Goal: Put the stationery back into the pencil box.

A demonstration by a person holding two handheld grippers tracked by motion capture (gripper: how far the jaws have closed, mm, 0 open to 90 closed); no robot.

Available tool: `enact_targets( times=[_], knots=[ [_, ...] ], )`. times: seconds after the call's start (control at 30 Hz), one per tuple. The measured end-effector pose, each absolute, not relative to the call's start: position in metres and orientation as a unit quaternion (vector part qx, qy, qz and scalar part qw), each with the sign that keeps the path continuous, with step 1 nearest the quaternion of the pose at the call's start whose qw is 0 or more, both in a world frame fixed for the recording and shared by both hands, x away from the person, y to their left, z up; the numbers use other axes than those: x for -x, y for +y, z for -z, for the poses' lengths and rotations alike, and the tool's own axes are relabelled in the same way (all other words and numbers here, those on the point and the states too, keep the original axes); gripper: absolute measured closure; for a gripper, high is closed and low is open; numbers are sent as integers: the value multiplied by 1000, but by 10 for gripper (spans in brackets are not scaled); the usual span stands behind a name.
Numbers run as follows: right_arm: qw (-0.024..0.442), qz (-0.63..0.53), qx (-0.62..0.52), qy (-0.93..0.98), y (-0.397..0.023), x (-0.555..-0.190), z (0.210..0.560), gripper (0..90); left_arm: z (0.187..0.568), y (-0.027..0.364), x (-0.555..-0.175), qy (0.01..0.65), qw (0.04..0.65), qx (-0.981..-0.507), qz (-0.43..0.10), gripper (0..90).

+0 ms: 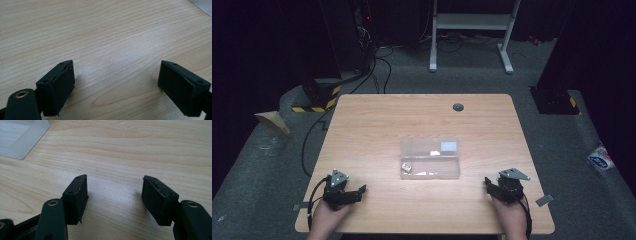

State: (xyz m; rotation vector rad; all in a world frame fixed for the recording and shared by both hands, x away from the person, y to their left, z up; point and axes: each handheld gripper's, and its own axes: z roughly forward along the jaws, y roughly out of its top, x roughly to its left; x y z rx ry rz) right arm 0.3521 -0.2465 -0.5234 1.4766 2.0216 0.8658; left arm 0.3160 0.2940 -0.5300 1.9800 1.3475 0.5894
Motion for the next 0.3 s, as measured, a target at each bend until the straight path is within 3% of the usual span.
enact_targets(
  times=[0.3],
  knots=[
    [247, -316, -552, 731, -246, -352, 524, 374, 530, 295, -317, 510, 330, -762, -225, 141]
  ],
)
